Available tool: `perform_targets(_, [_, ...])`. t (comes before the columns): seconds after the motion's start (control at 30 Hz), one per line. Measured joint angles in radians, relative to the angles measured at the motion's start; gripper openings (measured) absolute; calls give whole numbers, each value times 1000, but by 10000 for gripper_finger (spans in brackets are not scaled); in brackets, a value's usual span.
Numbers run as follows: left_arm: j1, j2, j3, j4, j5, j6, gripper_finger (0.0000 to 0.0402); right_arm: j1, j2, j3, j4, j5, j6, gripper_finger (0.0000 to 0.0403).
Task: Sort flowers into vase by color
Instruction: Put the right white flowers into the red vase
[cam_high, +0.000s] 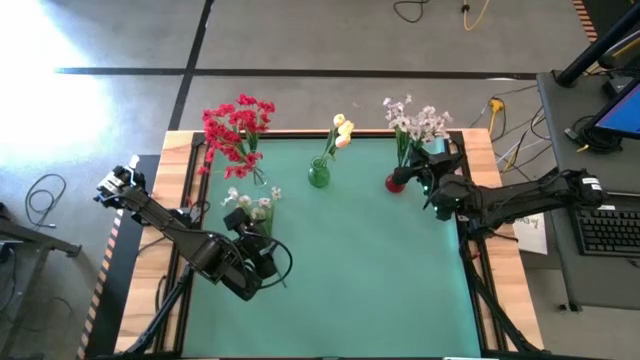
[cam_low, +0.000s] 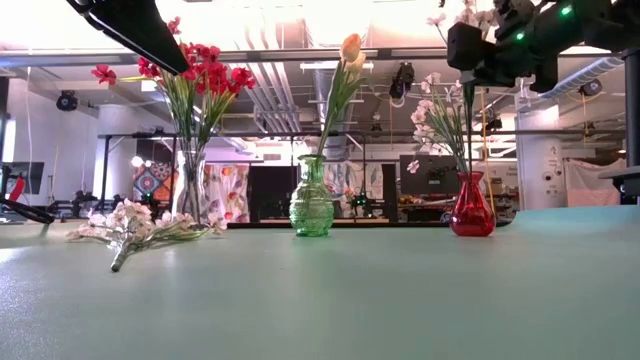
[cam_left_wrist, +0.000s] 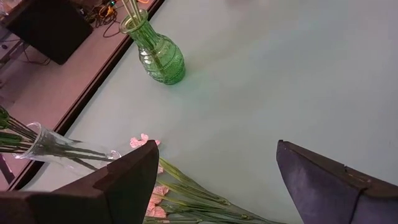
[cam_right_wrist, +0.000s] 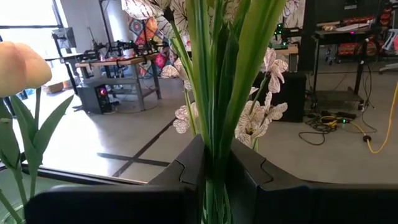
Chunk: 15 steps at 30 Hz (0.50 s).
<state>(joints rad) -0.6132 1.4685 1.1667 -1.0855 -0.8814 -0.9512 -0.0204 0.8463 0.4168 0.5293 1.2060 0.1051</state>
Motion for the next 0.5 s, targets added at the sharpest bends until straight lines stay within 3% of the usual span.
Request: perform_targets(0.5, [0, 0, 0, 0, 0, 0, 308, 0, -1, -1, -165, -18, 135, 41])
